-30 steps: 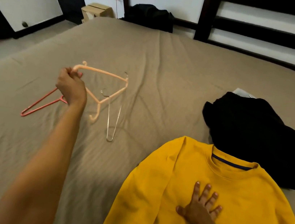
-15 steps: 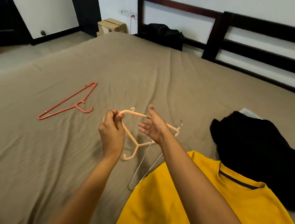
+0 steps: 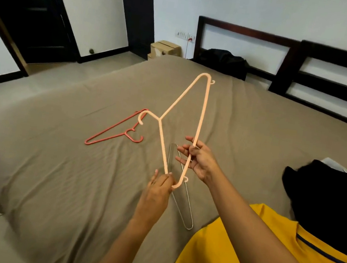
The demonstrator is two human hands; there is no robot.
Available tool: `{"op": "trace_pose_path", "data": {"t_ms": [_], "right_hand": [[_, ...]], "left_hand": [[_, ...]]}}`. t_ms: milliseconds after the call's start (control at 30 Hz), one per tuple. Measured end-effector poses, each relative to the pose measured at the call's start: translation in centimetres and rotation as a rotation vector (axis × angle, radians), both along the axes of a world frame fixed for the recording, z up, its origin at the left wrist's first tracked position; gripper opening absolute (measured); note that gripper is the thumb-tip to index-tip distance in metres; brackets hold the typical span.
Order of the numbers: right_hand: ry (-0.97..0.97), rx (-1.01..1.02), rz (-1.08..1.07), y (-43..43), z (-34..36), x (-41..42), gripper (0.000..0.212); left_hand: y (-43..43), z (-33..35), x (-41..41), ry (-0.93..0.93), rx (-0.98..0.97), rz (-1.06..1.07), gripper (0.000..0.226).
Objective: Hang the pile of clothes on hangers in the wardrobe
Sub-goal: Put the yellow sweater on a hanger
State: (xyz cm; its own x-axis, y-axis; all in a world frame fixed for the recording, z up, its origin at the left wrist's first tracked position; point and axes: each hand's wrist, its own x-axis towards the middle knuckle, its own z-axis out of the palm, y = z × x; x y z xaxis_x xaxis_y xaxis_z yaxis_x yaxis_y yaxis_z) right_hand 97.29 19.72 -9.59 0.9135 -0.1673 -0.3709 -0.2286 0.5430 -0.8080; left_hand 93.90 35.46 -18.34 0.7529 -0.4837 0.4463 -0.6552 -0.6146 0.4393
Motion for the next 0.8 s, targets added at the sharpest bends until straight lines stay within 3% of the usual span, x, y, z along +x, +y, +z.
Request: {"op": "trace_pose_path", "data": {"t_ms": [67,133,200,267,333,400,433,500,567,633,667,733,800], "right_hand": [[-0.019,-0.005,-0.082,-0.2,-0.6,-1.4,0.033],[-0.010,0.021,-0.179,-1.1,-1.5,-3.8,0.033],[0.012,0.109,-0.254,-1.9,-2.6,-7.3,0.032],[0.050,0.189,-0.320,-2.1,-3.9,-11.3,0.029],[0.090,0.245,-0.382,-2.0,-5.0,-15.3,0.025],[0.185,0.202,-0.386,-2.7,-6.3,-19.2,0.017],[0.260,0.077,-0.335,-3.6,-7.1,-21.0,0.013],[0.475,-0.407,-0.243,-6.0,-7.9,-24.7,0.005],[0.694,-0.996,-0.410,-9.5,-8.4,-28.3,0.041],[0.658,-1.400,-0.687,-13.0,-7.3,-31.4,0.060],[0.590,-1.571,-0.675,-14.7,-6.5,-32.6,0.060],[0.494,-1.763,-0.356,-18.2,-6.0,-34.4,0.054],[0.534,-1.631,-0.010,-20.7,-6.1,-35.5,0.047]], "left_hand": [[0.2,0.4,-1.3,0.113,-0.132,0.047,0.023],[0.0,0.9,-2.3,0.316,-0.366,0.137,0.038],[-0.9,1.6,-2.7,0.703,-0.545,0.172,0.048],[-3.0,2.2,-3.7,1.059,-0.681,0.027,0.039],[-5.6,2.2,-5.4,1.129,-0.719,-0.069,0.028],[-7.9,1.4,-7.2,1.078,-0.630,-0.100,0.023],[-8.9,0.7,-7.8,1.042,-0.557,-0.113,0.024],[-10.8,-0.2,-8.6,0.959,-0.408,-0.179,0.025],[-12.6,-0.1,-9.2,0.891,-0.297,-0.292,0.025],[-14.5,0.5,-9.6,0.854,-0.177,-0.421,0.025],[-15.4,0.8,-9.7,0.850,-0.104,-0.487,0.025],[-17.4,1.2,-9.7,0.867,0.011,-0.615,0.028],[-19.6,1.1,-9.6,0.893,0.075,-0.710,0.032]]}}
